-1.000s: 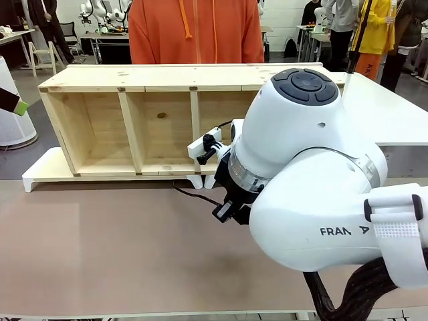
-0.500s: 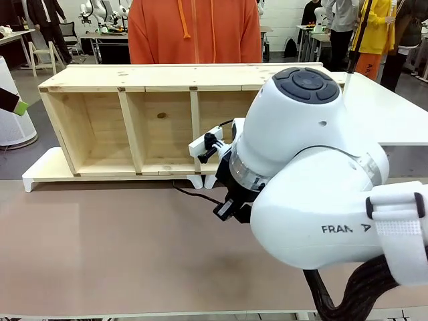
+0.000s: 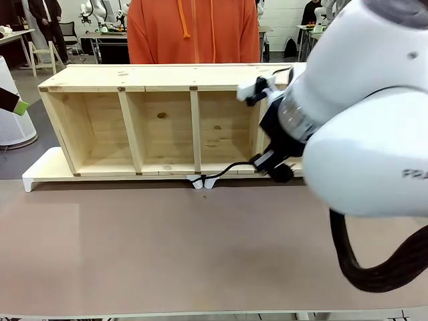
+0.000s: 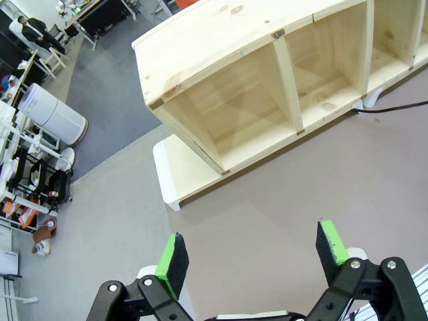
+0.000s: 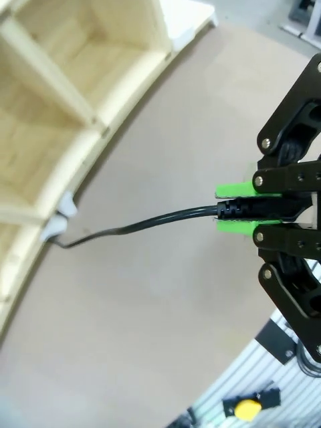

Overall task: Perform cable management.
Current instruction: Pull the grasped Power Cable to the location of the Power Strip.

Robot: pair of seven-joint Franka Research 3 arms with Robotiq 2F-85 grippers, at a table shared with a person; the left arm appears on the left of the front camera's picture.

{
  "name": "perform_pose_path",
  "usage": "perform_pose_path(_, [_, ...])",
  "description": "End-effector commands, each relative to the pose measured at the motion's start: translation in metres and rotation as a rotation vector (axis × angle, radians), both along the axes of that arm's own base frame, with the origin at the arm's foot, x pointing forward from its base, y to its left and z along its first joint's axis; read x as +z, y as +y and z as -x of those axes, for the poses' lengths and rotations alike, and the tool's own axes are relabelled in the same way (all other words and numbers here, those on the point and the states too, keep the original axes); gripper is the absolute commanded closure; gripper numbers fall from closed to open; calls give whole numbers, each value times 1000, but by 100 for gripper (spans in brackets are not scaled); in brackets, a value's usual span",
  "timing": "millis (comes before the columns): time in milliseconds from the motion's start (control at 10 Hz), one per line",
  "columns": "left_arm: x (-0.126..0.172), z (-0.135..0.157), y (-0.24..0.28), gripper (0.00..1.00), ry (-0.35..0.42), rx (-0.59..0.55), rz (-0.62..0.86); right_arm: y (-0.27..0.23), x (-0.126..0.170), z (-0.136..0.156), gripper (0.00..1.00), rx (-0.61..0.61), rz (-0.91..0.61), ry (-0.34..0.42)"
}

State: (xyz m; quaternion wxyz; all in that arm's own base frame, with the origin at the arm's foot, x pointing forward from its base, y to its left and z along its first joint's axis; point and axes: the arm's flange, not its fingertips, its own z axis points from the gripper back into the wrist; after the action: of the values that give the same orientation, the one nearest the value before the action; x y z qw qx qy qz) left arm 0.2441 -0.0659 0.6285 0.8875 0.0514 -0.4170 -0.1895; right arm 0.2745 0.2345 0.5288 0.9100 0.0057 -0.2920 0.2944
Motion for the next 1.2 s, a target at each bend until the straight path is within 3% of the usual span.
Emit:
perform_pose_path(0, [1,0,0,0,-5,2,-1,-57,-31,38,84,-92,-11,-28])
perform_pose_path(700, [1,0,0,0,-5,2,-1,-177,-27,31,84,-396,-118,-46])
perform_pose_path(1100, [1,0,0,0,-5,2,-1,-211,-46,-14,84,-477,-219,-14])
